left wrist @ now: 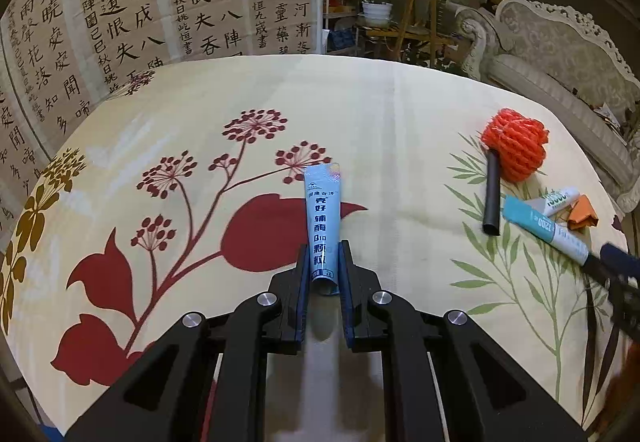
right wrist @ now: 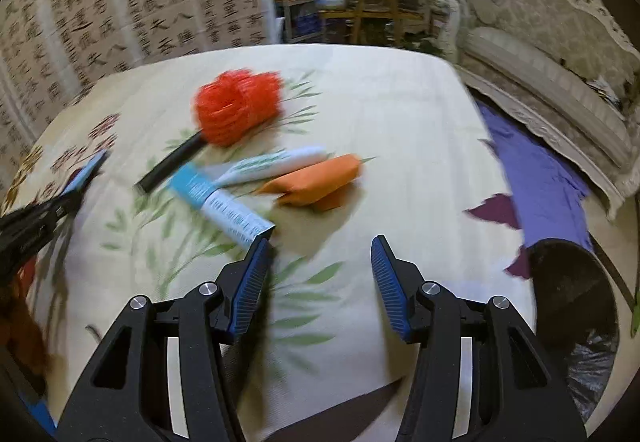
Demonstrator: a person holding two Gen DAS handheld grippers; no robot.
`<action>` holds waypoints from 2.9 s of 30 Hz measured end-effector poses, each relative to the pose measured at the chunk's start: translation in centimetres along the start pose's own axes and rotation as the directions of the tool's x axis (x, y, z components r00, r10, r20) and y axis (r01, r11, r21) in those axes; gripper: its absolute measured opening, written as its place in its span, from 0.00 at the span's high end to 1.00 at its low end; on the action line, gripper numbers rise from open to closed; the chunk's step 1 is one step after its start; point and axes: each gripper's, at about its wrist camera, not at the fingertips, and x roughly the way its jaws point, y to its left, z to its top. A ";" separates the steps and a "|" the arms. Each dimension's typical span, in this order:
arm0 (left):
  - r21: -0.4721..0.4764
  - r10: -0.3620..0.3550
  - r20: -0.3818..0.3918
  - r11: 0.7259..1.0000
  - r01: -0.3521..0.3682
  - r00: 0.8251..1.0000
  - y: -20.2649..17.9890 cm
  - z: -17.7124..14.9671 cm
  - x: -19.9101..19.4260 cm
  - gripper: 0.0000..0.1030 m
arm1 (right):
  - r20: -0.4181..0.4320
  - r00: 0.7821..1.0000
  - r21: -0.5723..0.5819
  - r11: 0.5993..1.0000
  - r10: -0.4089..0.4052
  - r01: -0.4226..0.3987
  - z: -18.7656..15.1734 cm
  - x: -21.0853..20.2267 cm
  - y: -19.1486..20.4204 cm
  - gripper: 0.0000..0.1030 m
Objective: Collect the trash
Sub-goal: 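Grasp the teal toothpaste tube with the right gripper, then carry the blue tube and teal tube over the black bin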
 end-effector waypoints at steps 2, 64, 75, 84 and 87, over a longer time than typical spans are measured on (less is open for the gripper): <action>-0.009 0.004 0.000 1.000 -0.004 1.000 0.3 0.0 0.0 0.86 | -0.005 1.000 -0.037 0.999 0.018 -0.018 -0.4 -0.3 1.2 0.45; 0.278 -0.318 0.085 0.918 0.284 0.944 -16.1 -3.8 -7.0 0.86 | 0.127 0.954 0.253 0.939 -0.272 0.234 -7.6 -10.7 -11.1 0.86; 0.413 -0.438 0.051 0.828 0.380 0.898 -24.9 -5.5 -8.4 0.86 | 0.103 0.924 0.360 0.880 -0.369 0.311 -10.3 -11.7 -16.9 0.86; 0.480 -0.472 0.029 0.780 0.402 0.881 -30.4 -6.0 -8.1 0.86 | 0.100 0.915 0.402 0.857 -0.391 0.322 -11.4 -11.8 -20.2 0.86; 0.493 -0.474 0.022 0.771 0.403 0.880 -31.5 -6.3 -7.8 0.86 | 0.093 0.917 0.416 0.851 -0.389 0.319 -11.7 -11.4 -21.2 0.83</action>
